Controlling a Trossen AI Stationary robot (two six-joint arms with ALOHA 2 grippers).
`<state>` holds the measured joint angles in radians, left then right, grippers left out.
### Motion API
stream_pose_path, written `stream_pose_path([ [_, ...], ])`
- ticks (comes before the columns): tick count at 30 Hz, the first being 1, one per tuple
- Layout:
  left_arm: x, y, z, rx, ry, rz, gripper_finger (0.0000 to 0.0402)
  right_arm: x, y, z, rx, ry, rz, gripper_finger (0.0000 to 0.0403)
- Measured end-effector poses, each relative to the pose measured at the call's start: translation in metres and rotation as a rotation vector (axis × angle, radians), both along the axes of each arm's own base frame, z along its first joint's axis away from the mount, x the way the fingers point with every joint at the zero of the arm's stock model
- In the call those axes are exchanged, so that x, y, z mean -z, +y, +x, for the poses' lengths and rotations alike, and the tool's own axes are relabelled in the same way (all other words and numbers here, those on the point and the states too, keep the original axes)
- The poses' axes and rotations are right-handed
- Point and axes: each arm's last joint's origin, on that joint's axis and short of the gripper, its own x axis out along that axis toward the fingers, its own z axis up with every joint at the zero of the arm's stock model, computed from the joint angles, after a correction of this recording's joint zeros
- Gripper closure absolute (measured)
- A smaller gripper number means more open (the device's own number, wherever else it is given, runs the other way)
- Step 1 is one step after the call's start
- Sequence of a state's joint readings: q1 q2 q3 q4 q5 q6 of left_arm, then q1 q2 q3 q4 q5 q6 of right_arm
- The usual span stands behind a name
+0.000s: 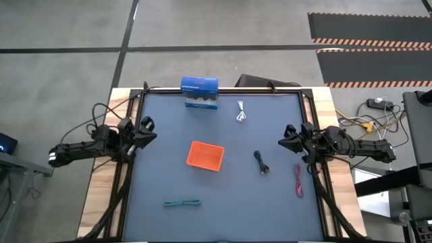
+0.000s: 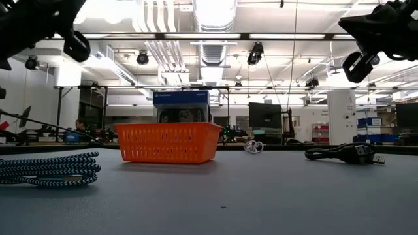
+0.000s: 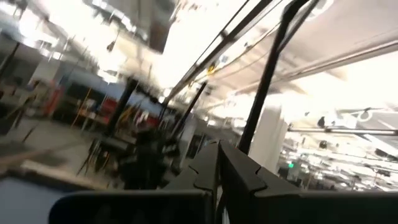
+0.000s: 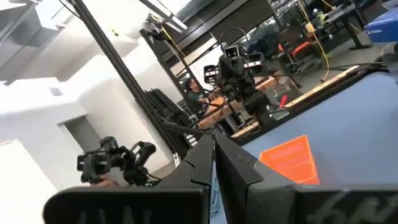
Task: Pick and place USB-C Cables
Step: Put the black charger cable into the orange bin
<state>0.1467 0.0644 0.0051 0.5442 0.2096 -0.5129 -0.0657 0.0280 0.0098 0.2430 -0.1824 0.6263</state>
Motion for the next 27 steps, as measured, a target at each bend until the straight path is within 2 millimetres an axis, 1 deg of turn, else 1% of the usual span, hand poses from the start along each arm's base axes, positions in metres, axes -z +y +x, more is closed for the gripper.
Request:
stream_pose_path([
  [2, -0.002, 0.0, -0.001, -0.001, -0.026, 0.007, 0.0402, 0.0, 0.0, 0.0, 0.017, -0.004, -0.021, 0.0394],
  [8, -0.007, 0.0, 0.0, -0.019, -0.074, 0.043, 0.0402, -0.001, -0.004, 0.0, 0.17, -0.017, -0.051, 0.0394],
  [12, -0.009, 0.001, 0.002, -0.033, -0.08, 0.057, 0.0402, -0.009, -0.007, 0.001, 0.261, -0.085, -0.074, 0.0394],
  [14, -0.01, 0.001, 0.004, -0.055, -0.068, 0.048, 0.0402, -0.013, -0.007, 0.002, 0.278, -0.131, -0.099, 0.0394],
  [18, -0.015, 0.005, 0.005, -0.222, -0.103, 0.081, 0.0402, -0.021, -0.008, 0.005, 0.313, -0.208, -0.112, 0.0394],
  [20, -0.016, 0.008, 0.006, -0.321, -0.096, 0.068, 0.0402, -0.024, -0.008, 0.008, 0.32, -0.227, -0.125, 0.0394],
  [23, -0.016, 0.012, 0.007, -0.446, -0.098, 0.031, 0.0402, -0.029, -0.009, 0.018, 0.338, -0.172, -0.161, 0.0394],
  [25, -0.017, 0.013, 0.007, -0.484, -0.103, 0.021, 0.0402, -0.031, -0.011, 0.029, 0.374, -0.103, -0.172, 0.0394],
  [27, -0.017, 0.013, 0.008, -0.5, -0.101, 0.05, 0.0402, -0.034, -0.013, 0.041, 0.407, -0.043, -0.167, 0.0394],
])
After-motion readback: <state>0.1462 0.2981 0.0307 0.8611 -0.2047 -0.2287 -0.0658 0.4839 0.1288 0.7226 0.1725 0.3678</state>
